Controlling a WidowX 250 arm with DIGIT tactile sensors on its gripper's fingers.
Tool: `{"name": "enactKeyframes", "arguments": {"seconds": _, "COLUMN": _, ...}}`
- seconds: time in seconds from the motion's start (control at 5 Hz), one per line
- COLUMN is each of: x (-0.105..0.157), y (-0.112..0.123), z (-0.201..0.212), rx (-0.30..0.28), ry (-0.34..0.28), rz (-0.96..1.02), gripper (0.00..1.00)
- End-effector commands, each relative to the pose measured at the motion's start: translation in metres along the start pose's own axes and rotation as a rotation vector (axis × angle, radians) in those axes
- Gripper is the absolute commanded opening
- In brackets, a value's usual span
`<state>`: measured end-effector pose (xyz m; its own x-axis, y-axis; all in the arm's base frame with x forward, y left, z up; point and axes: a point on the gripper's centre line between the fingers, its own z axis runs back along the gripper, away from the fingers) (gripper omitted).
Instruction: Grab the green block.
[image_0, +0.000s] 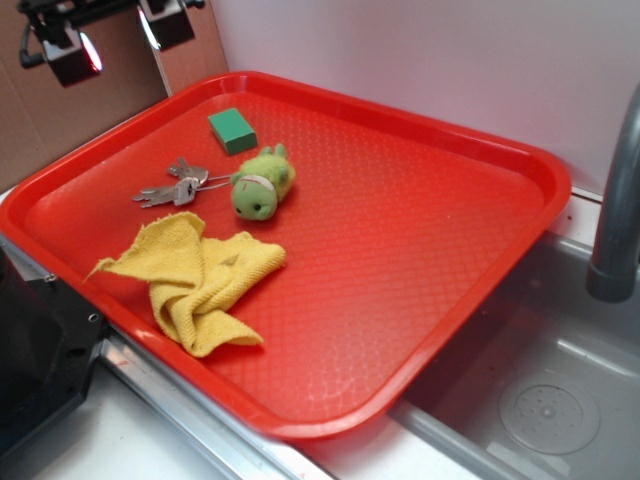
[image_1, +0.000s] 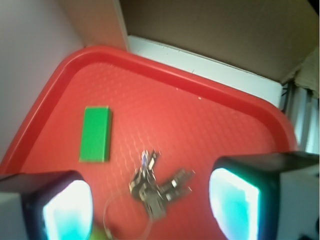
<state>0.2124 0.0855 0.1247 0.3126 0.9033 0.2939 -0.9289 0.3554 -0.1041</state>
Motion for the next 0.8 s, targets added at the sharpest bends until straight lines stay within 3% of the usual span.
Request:
{"name": "enactKeyframes", "arguments": {"seconds": 0.0, "x": 0.024, "y": -0.031, "z": -0.051, "rx": 0.038, "ry": -0.097, "rz": 0.084, "gripper": 1.00}}
{"name": "enactKeyframes", "arguments": {"seconds": 0.6, "x": 0.034, "y": -0.059, "z": -0.108, "rx": 0.079, "ry": -0.077, "rz": 0.054, "gripper": 1.00}}
